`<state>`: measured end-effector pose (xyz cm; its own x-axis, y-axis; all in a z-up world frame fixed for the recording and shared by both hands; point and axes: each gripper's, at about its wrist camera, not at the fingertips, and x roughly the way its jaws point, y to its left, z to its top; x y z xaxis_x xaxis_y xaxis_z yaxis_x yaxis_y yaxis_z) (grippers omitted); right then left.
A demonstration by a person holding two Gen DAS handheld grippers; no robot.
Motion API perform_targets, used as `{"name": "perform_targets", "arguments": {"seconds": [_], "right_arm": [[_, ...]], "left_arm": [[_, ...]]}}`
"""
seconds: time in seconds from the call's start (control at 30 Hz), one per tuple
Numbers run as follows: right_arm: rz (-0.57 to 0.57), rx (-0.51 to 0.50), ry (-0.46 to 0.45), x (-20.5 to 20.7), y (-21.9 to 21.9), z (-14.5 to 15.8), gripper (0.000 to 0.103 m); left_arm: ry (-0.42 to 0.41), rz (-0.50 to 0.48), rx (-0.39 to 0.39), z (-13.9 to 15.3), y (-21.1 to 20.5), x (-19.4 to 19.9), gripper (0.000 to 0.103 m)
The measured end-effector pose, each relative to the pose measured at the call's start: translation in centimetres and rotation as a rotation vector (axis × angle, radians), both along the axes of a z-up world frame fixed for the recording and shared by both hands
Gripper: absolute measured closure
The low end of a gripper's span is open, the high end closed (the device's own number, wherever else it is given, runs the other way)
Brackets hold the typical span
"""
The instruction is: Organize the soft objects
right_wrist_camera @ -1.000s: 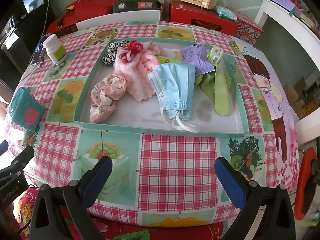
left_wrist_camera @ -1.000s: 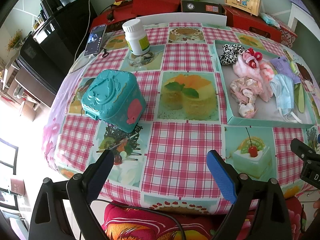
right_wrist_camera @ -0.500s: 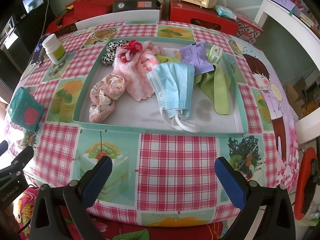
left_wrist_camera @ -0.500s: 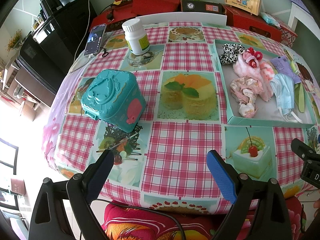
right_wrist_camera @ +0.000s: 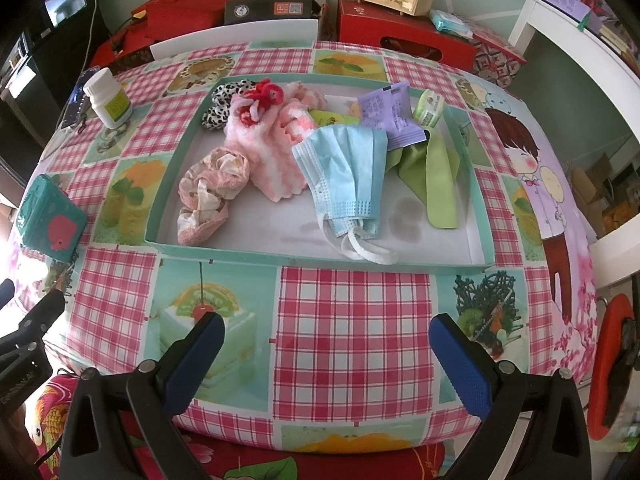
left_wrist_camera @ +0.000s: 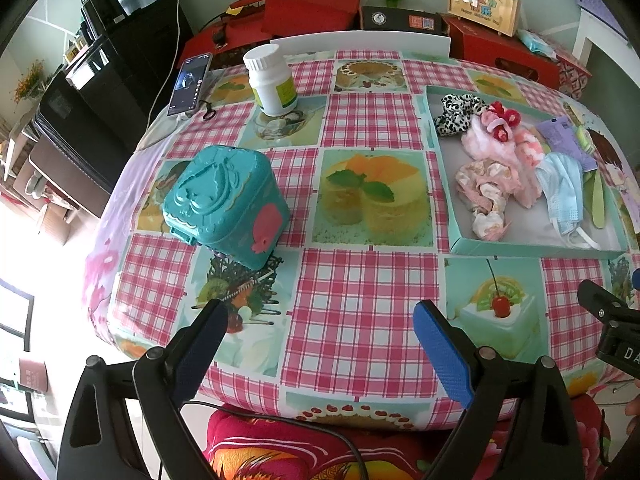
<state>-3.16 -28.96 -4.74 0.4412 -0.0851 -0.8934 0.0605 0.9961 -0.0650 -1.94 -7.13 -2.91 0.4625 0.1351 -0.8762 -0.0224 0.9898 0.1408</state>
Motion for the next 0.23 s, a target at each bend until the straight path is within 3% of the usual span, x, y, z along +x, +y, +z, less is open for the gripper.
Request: {"name": "perform_targets", "arguments": {"seconds": [0.23], "right_arm": [[0.001, -0.001, 0.005, 0.22, 0.2, 0.13, 0.0]], "left_arm": [[0.007, -0.005, -0.003, -0.06, 0.05, 0.17, 0.009]]}}
